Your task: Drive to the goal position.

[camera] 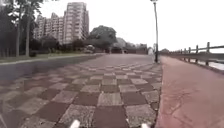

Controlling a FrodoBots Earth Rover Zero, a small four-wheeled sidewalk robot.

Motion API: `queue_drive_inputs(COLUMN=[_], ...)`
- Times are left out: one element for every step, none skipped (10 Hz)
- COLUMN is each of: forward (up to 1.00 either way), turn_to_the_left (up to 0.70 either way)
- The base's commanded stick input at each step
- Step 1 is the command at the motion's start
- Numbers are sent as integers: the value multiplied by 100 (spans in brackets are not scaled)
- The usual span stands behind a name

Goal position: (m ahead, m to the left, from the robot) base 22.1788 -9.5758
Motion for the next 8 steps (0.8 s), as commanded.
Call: queue_drive_inputs(forward=[70, 70, 70, 70, 70, 70, 70, 70], turn_to_the_left=[20, 1, 0, 0, 0, 0, 0, 0])
